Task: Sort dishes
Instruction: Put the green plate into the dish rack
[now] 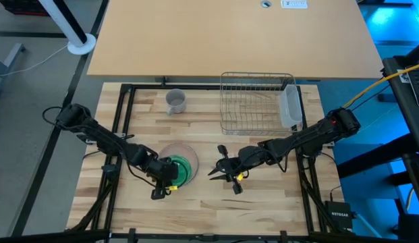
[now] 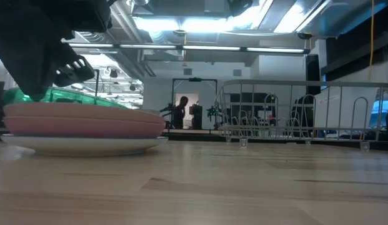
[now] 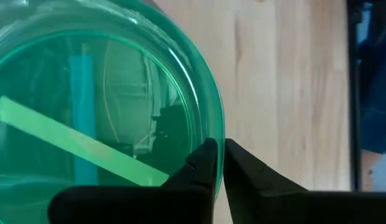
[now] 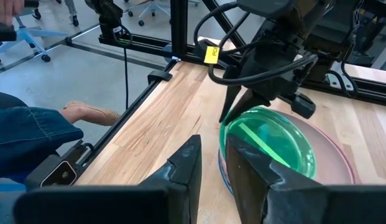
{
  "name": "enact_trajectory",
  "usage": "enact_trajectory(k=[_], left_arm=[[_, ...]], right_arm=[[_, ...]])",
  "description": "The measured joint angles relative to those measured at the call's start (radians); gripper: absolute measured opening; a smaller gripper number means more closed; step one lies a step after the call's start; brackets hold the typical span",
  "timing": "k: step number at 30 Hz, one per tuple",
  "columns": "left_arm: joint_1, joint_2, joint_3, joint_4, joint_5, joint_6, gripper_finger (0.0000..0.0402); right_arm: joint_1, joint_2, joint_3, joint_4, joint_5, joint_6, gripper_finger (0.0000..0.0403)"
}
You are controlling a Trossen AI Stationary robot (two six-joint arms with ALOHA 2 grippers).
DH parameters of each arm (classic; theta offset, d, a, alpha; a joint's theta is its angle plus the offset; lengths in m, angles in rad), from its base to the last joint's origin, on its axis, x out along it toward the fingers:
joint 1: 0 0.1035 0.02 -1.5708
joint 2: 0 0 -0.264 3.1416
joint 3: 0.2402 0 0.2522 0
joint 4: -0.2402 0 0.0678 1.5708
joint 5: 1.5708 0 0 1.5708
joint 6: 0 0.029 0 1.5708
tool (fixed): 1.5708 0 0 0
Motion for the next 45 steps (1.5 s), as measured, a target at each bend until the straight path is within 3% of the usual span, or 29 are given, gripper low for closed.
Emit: enact_trajectory(k=[4,19,28,45], left_arm=[[0.0,0.0,0.0,0.039,0.003,-0.057,0.0004],[0.0,0.0,0.0,0.063,0.029,-0.103,0.0045],[0.0,0.0,0.0,0.06,0.025,-0.083,0.0003],[0.0,-0.009,0.002,0.053,0.025,-0.086,0.0001]], right_arm=[[0.0,0.0,0.0,0.0,-0.001,0.0,0.0078],[0.0,0.0,0.0,-0.013,-0.002,0.0,0.0078],[0.0,0.0,0.0,-0.014,-0.002,0.0,0.0078],[0.0,0.0,0.0,-0.014,-0.002,0.0,0.0078]])
